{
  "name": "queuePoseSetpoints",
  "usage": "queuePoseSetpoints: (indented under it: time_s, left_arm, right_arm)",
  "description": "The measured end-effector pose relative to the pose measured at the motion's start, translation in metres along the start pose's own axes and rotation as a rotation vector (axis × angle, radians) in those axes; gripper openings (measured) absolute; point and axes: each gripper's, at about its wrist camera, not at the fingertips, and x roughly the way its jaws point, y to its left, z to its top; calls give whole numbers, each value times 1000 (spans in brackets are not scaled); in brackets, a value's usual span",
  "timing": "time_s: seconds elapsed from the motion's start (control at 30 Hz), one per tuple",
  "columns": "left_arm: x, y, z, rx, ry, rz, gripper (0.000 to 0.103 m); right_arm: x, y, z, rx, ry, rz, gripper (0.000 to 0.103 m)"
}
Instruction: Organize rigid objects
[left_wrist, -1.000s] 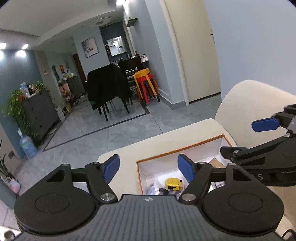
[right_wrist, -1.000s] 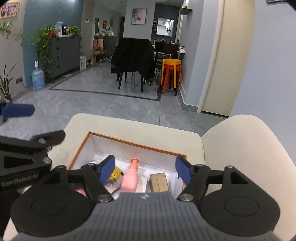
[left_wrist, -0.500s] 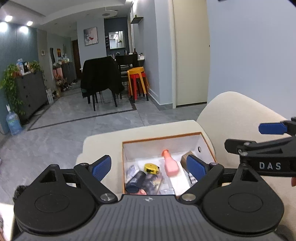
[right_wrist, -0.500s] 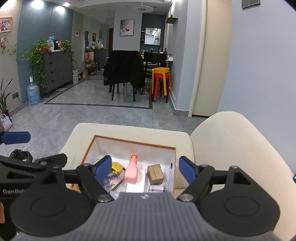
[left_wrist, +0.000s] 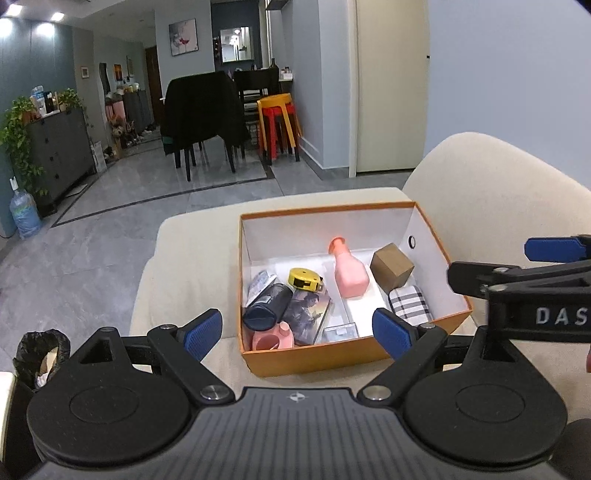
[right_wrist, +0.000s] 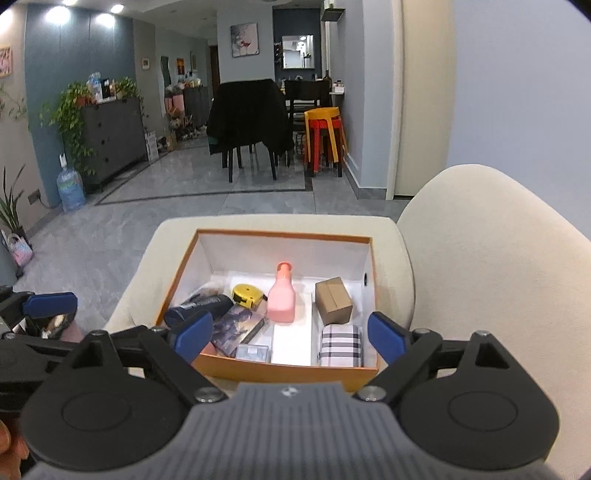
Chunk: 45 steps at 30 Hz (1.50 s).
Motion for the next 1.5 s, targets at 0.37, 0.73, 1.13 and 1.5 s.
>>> queuePoseSetpoints:
  time_s: [0.37,0.73,1.13,1.5]
  left_arm:
    - [35,-5,-15,-64,41,-30,103]
    - [64,-11,-16,-66,95,-42,103]
    - [60,-15,-11,-66,102,-33,103]
    - [55,-18,-8,-61,88,-31,103]
  right_arm:
    - [58,-5,-4,27,36,23,91]
    - [106,-16,-15,68,93,9,91]
    - [113,-15,-17,48,99,-8,91]
    - [103,-16,-17,56,82,-19,91]
